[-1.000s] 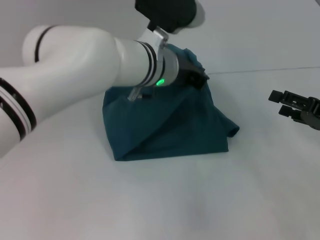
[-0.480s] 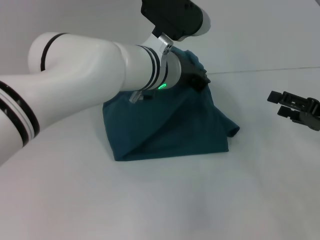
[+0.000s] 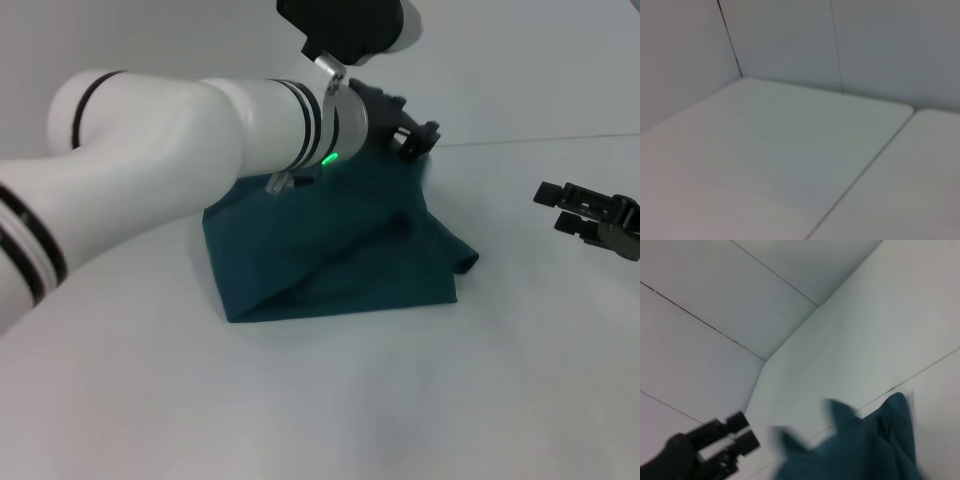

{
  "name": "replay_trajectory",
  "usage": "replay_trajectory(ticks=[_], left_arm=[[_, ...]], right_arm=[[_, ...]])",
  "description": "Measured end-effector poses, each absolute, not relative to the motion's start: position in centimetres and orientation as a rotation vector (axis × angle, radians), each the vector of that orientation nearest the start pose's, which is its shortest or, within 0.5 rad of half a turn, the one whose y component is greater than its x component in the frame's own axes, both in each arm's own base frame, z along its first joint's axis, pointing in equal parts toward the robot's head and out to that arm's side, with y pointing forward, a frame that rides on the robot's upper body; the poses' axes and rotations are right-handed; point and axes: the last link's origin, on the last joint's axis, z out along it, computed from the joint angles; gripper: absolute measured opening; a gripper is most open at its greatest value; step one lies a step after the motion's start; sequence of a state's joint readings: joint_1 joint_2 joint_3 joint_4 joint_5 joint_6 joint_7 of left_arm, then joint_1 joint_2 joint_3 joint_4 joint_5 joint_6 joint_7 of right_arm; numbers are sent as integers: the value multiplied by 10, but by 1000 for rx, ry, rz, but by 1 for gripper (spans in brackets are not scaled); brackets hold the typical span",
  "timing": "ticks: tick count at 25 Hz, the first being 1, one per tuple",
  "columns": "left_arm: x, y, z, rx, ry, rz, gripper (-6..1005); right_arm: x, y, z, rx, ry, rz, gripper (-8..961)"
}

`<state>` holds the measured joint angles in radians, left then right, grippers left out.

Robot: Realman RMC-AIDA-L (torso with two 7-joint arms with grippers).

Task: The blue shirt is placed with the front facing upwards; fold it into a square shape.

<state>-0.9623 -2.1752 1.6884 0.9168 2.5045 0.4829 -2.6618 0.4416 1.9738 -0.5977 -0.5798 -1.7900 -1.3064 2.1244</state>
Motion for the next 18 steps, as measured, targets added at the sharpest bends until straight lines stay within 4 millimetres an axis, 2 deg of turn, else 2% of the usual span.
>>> replay_trajectory(ticks=[4,10,12,15,16,17,18], left_arm=[[-21,433,-92,-2378,-327,-327,384],[-21,429,-78,-2343,-358,-408,622],[-22,429,-71,-2326,-404,-452,649],[-31,433,-59,-2310,-572,-504,689],[-42,438,-50,-2299,-756,-532,688],[-42,438,-50,-2299,-756,-532,687],[-48,439,-47,-2295,-835,-541,687]], right_arm=[[330,349,67,-1892,1663,1015,899],[329,350,67,-1895,1660,1015,899],[329,350,67,-1896,1661,1015,899],[329,350,67,-1898,1662,1013,899],[330,349,67,-1900,1665,1004,899],[330,349,67,-1900,1665,1004,899],[330,349,67,-1902,1667,995,900]])
